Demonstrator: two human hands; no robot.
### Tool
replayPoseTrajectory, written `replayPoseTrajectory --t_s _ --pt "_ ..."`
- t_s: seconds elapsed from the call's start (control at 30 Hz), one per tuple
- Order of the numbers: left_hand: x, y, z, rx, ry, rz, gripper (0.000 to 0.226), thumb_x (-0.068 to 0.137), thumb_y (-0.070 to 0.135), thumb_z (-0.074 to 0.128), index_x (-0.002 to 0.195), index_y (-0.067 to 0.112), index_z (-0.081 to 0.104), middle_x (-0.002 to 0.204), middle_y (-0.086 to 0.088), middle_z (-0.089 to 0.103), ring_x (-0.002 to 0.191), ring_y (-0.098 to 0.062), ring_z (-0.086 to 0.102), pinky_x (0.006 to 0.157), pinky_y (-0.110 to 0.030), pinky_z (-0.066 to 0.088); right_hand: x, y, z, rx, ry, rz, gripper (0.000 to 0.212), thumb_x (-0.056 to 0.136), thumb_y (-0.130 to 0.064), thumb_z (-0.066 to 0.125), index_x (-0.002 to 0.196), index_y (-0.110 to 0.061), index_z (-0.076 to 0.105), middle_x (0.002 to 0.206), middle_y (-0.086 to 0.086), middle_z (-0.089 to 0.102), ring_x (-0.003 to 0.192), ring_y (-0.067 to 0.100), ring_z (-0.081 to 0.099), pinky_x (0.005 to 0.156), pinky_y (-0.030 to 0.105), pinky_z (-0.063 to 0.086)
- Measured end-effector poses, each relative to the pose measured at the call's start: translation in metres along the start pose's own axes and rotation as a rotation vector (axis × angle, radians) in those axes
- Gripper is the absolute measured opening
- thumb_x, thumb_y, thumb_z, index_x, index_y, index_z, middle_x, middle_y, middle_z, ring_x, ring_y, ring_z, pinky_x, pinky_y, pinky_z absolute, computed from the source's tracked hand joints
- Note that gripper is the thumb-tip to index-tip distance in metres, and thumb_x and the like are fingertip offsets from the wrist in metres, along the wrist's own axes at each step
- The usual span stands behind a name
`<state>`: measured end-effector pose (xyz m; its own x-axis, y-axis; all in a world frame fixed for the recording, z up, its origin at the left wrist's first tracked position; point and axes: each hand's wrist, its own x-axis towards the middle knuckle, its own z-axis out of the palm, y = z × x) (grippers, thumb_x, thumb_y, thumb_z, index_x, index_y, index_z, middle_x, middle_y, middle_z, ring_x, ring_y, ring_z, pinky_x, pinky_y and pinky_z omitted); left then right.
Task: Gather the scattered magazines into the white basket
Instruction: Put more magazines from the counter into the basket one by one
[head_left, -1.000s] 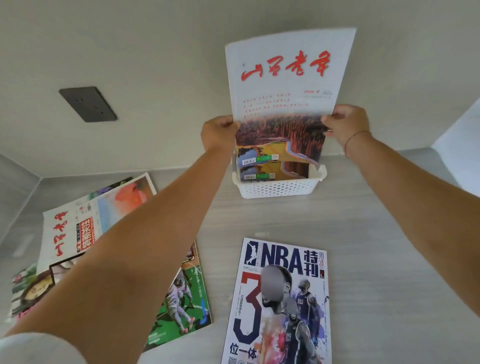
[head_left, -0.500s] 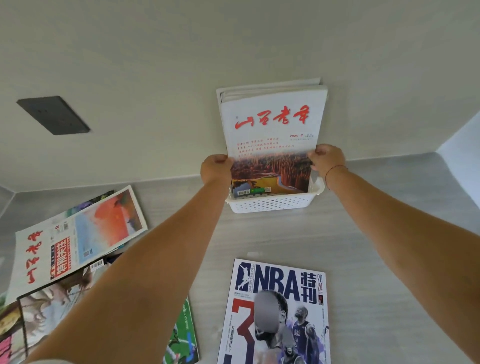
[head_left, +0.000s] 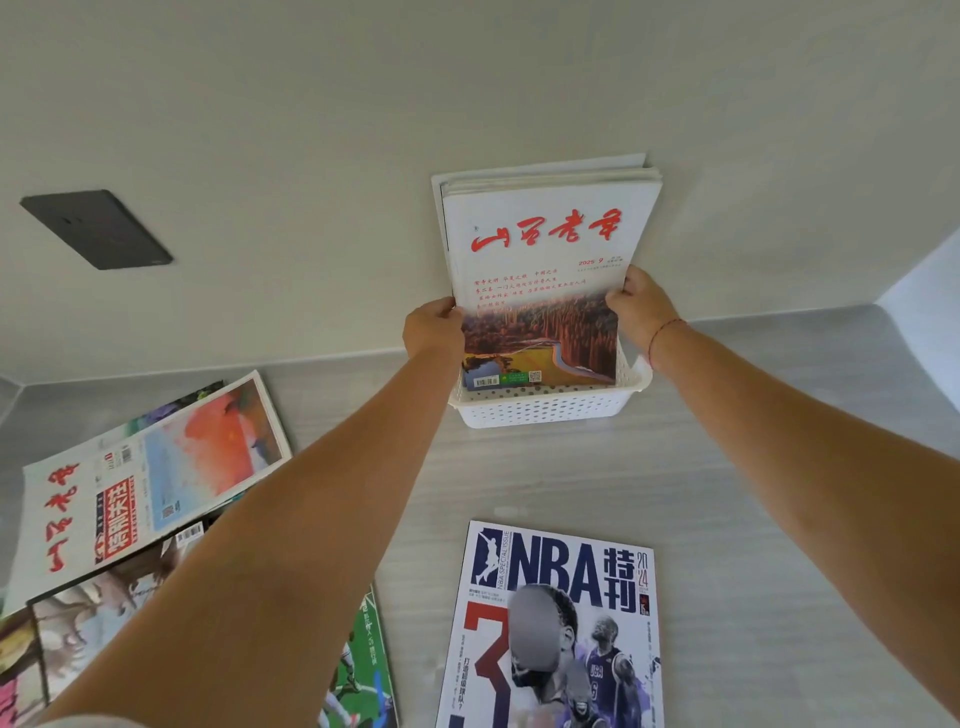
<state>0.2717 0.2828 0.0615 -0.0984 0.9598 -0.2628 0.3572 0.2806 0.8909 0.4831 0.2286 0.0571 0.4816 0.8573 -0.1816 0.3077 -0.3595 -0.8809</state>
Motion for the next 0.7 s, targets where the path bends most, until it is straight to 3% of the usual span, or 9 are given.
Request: replayPoseTrajectory --t_s 0.1,0.17,0.23,0.3,0.37,0.43,0.53,0.63,0.7 --pt "-0.007 0.000 -0.003 0.038 0.002 0.030 0.026 0.092 0.012 0.050 0.071 0.027 0.056 0.088 0.001 0.064 0.083 -0.025 0.057 0.074 -0.035 0.051 -0.006 -0.001 -0.004 -0.011 0.003 0.021 0.037 0.091 -0.010 0.041 0.127 -0.008 0.043 0.132 0.009 0.053 0.114 0.029 0.053 0.091 0.035 0.045" --pt "-0.015 -0.005 -0.008 0.044 0.007 0.041 0.017 0.092 0.014 0.050 0.092 0.025 0.062 0.108 0.002 0.066 0.095 -0.023 0.058 0.084 -0.032 0.048 -0.014 0.004 -0.007 -0.019 0.065 0.056 0.024 0.090 -0.014 0.043 0.112 -0.005 0.042 0.119 0.011 0.051 0.105 0.028 0.050 0.086 0.034 0.041" --pt "-0.025 -0.018 -0.017 0.013 0.038 0.040 0.035 0.092 0.013 0.051 0.126 0.016 0.057 0.127 -0.001 0.061 0.111 -0.020 0.057 0.094 -0.025 0.044 -0.034 0.012 -0.012 -0.002 0.132 0.061 0.008 0.086 -0.019 0.044 0.089 -0.013 0.039 0.094 0.004 0.045 0.089 0.022 0.042 0.075 0.030 0.035" --pt "-0.038 -0.036 -0.030 -0.029 0.090 0.037 0.040 0.091 0.012 0.052 0.130 0.015 0.054 0.124 0.000 0.062 0.110 -0.016 0.057 0.087 -0.021 0.041 -0.064 0.025 -0.015 0.050 0.184 0.062 0.008 0.077 -0.021 0.045 0.079 -0.014 0.041 0.080 0.005 0.042 0.078 0.023 0.041 0.067 0.031 0.033" --pt "-0.053 -0.057 -0.042 -0.044 0.132 0.025 0.036 0.091 0.013 0.053 0.127 0.014 0.057 0.119 -0.002 0.064 0.100 -0.013 0.057 0.082 -0.021 0.040 -0.096 0.049 -0.015 0.065 0.222 0.115 0.023 0.079 -0.012 0.048 0.098 -0.001 0.054 0.100 0.021 0.056 0.093 0.035 0.053 0.078 0.037 0.042" --pt "-0.070 -0.080 -0.054 -0.033 0.114 -0.010 0.034 0.091 0.015 0.055 0.125 0.013 0.057 0.117 -0.003 0.064 0.093 -0.011 0.056 0.078 -0.021 0.042 -0.129 0.077 -0.015 0.010 0.204 0.207 0.038 0.084 -0.005 0.048 0.117 0.012 0.046 0.126 0.028 0.051 0.117 0.040 0.048 0.096 0.042 0.040" --pt "-0.101 -0.114 -0.066 0.028 0.044 -0.119 0.035 0.091 0.018 0.056 0.126 0.016 0.057 0.115 -0.002 0.065 0.082 -0.011 0.058 0.065 -0.019 0.044 -0.182 0.113 -0.011 -0.030 0.119 0.377 0.049 0.088 -0.008 0.049 0.136 0.000 0.040 0.140 0.019 0.046 0.127 0.031 0.044 0.098 0.033 0.037" --pt "-0.135 -0.142 -0.072 0.049 -0.075 -0.256 0.037 0.089 0.019 0.058 0.126 0.015 0.057 0.118 -0.005 0.064 0.103 -0.024 0.061 0.088 -0.034 0.051 -0.227 0.136 -0.006 -0.061 0.063 0.491 0.051 0.090 -0.010 0.047 0.139 -0.003 0.037 0.140 0.016 0.046 0.126 0.029 0.046 0.095 0.034 0.039" --pt "-0.156 -0.158 -0.073 0.072 -0.151 -0.350 0.039 0.089 0.018 0.058 0.127 0.014 0.055 0.120 -0.004 0.062 0.104 -0.024 0.060 0.093 -0.036 0.049 -0.249 0.142 -0.004 -0.070 0.060 0.551 0.050 0.090 -0.009 0.047 0.138 -0.003 0.037 0.139 0.018 0.047 0.124 0.031 0.048 0.099 0.038 0.042"
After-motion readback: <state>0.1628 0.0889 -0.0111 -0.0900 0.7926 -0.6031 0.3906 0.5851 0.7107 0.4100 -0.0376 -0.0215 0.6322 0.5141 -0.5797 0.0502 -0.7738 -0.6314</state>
